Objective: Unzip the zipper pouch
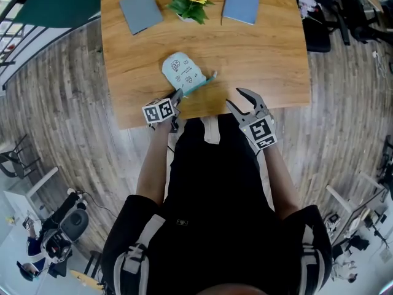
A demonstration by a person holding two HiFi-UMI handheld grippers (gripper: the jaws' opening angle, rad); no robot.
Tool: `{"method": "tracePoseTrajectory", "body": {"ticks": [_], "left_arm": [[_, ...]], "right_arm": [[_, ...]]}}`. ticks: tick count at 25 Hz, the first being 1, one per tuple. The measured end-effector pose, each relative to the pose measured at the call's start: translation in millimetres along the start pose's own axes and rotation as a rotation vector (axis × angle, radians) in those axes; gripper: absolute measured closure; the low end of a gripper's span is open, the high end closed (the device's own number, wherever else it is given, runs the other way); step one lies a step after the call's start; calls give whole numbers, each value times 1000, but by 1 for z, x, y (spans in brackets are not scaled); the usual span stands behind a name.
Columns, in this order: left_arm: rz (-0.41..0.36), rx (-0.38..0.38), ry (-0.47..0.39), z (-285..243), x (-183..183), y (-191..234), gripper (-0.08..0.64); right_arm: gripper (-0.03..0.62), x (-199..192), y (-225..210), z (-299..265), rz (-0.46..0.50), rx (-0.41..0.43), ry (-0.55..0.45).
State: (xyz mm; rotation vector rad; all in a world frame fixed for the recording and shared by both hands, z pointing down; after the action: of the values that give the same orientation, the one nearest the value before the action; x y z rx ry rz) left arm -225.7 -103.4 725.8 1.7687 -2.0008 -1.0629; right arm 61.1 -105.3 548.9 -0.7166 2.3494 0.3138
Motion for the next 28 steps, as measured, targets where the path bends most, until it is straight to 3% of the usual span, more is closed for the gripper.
{"method": "tracePoseTrajectory", "body": {"ticks": [7, 18, 28], "left_arm": [[-17, -64, -24, 9, 11, -14, 546], [38, -213, -181, 38, 49, -42, 549], [157, -375, -296, 76, 72, -68, 549]], "right_arm": [[410, 1, 1, -3, 0, 6, -8], [425, 22, 12, -10, 26, 23, -57], [464, 46, 23, -15, 53, 16, -116]]}}
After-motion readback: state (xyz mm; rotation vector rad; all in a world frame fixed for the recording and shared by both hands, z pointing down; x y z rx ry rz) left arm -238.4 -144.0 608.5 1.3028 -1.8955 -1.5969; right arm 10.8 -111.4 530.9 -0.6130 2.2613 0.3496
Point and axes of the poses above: the fingertips, and each gripper's own axes: z backward along the fingers, y to its left, x out of its top, the point moved 9 cm from there along z, backward along the fingers, and after that the axes turned 14 degrees about y, right-handed, at the moved point
